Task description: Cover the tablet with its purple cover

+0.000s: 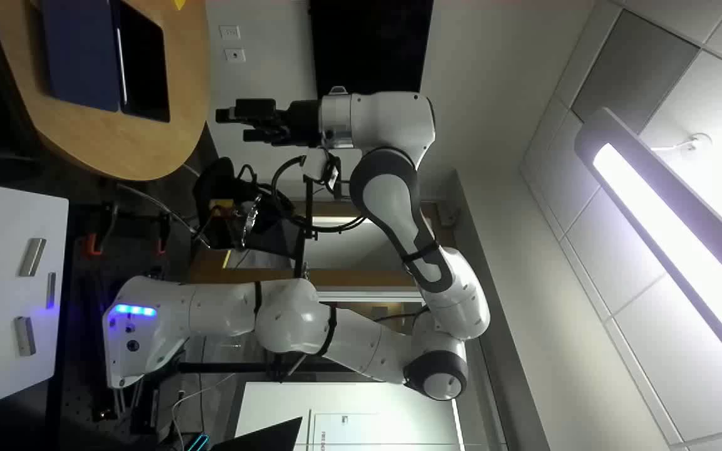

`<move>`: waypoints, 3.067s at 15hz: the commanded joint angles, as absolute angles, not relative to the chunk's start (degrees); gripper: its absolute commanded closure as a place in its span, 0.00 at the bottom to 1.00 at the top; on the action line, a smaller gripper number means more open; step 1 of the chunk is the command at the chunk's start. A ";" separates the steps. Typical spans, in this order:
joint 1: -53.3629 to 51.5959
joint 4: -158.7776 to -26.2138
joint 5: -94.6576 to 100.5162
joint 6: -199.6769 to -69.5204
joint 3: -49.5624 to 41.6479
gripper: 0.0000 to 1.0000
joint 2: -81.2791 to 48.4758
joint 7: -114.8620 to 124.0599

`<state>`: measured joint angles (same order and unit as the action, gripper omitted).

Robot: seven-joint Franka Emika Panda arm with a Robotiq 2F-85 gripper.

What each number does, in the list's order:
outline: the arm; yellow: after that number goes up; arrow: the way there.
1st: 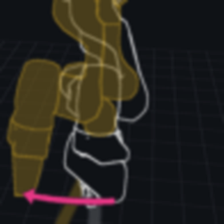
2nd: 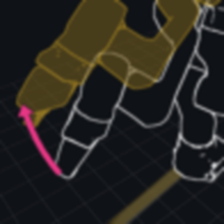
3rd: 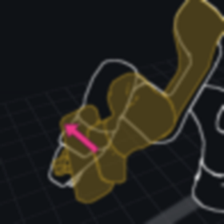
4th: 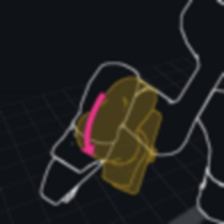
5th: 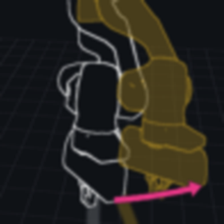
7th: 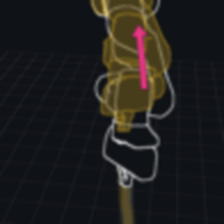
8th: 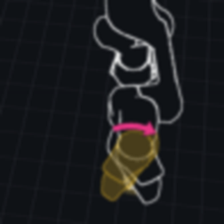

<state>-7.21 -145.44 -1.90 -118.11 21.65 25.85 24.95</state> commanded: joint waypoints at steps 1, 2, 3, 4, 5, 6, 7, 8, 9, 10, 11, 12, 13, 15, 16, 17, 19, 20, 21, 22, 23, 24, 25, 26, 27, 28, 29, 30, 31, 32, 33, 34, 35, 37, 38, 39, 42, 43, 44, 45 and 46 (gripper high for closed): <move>-8.45 -145.37 -1.29 -118.03 20.49 0.00 25.62 25.45; -8.45 -145.37 -1.29 -118.03 20.49 0.00 25.62 25.45; -8.45 -145.37 -1.29 -118.03 20.49 0.00 25.62 25.45; -8.45 -145.37 -1.29 -118.03 20.49 0.00 25.62 25.45; -8.45 -145.37 -1.29 -118.03 20.49 0.00 25.62 25.45; -8.45 -145.37 -1.29 -118.03 20.49 0.00 25.62 25.45; -8.45 -145.37 -1.29 -118.03 20.49 0.00 25.62 25.45; -8.45 -145.37 -1.29 -118.03 20.49 0.00 25.62 25.45; -8.45 -145.37 -1.29 -118.03 20.49 0.00 25.62 25.45; -8.45 -145.37 -1.29 -118.03 20.49 0.00 25.62 25.45; -8.45 -145.37 -1.29 -118.03 20.49 0.00 25.62 25.45; -8.45 -145.37 -1.29 -118.03 20.49 0.00 25.62 25.45; -8.45 -145.37 -1.29 -118.03 20.49 0.00 25.62 25.45; -8.45 -145.37 -1.29 -118.03 20.49 0.00 25.62 25.45; -8.45 -145.37 -1.29 -118.03 20.49 0.00 25.62 25.45; -8.45 -145.37 -1.29 -118.03 20.49 0.00 25.62 25.45; -8.45 -145.37 -1.29 -118.03 20.49 0.00 25.62 25.45; -8.45 -145.37 -1.29 -118.03 20.49 0.00 25.62 25.45; -8.45 -145.37 -1.29 -118.03 20.49 0.00 25.62 25.45; -8.45 -145.37 -1.29 -118.03 20.49 0.00 25.62 25.45; -8.45 -145.37 -1.29 -118.03 20.49 0.00 25.62 25.45; -8.45 -145.37 -1.29 -118.03 20.49 0.00 25.62 25.45; -8.45 -145.37 -1.29 -118.03 20.49 0.00 25.62 25.45; -8.45 -145.37 -1.29 -118.03 20.49 0.00 25.62 25.45; -8.31 -145.28 -0.62 -118.73 20.87 0.00 25.44 25.76; -8.28 -144.83 -0.32 -118.95 20.91 0.00 24.86 25.78; -7.98 -144.01 0.58 -119.29 21.14 0.00 23.82 26.09; -7.94 -143.48 0.93 -119.83 21.11 0.00 23.03 25.91; -7.78 -142.65 1.54 -120.45 21.17 0.00 21.83 25.87; -7.75 -141.82 1.88 -121.11 21.13 0.00 20.59 25.70; -7.76 -141.00 2.26 -121.86 21.10 0.00 19.17 25.58; -7.81 -140.22 2.74 -122.66 21.08 0.00 17.87 25.50; -7.77 -139.19 3.23 -123.13 21.10 0.00 16.28 25.73; -7.80 -136.83 4.21 -124.40 20.86 0.00 12.32 25.46; -7.84 -135.88 4.97 -124.94 20.75 0.00 10.50 25.61; -7.90 -134.72 5.82 -125.30 20.49 0.00 8.48 25.57; -8.13 -131.21 9.35 -126.00 19.31 0.00 2.37 26.08; -8.26 -129.84 10.48 -125.95 18.66 0.00 0.32 26.33; -8.51 -128.56 11.62 -125.97 17.96 0.00 -1.52 26.34; -8.78 -127.16 12.46 -125.94 17.17 0.00 -3.38 26.23; -9.14 -125.71 13.24 -125.69 16.40 0.00 -5.24 26.15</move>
